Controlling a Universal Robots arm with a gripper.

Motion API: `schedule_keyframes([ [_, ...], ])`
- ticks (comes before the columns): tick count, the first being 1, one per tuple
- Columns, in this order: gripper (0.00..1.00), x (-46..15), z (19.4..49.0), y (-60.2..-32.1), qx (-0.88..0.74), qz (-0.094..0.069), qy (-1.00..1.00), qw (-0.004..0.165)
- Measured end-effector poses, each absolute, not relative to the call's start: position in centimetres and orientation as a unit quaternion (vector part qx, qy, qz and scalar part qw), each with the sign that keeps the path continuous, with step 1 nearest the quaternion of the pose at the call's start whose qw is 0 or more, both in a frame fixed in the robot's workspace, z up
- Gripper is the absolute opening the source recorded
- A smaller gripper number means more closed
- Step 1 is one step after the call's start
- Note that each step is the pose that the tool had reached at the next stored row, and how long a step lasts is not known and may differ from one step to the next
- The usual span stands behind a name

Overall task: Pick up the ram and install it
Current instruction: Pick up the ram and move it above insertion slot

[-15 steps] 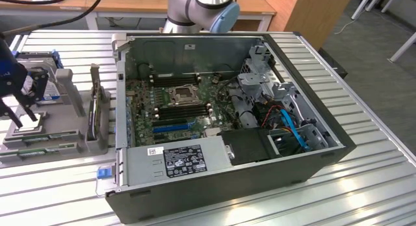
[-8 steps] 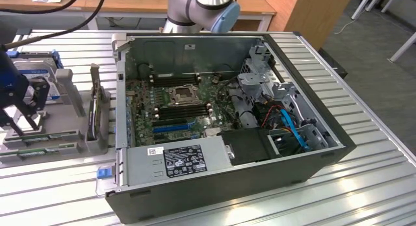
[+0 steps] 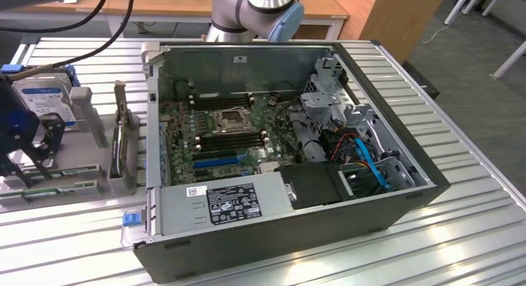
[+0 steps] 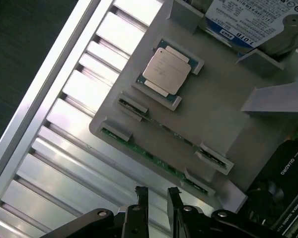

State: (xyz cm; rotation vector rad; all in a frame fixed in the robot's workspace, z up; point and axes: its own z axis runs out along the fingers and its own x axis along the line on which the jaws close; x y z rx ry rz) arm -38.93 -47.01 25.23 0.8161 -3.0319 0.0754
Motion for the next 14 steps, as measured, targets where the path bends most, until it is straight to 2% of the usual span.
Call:
schedule_keyframes([
  [14, 0.3, -38.9, 23.8, -46.9, 0.341, 0.026, -0.94, 0.001],
])
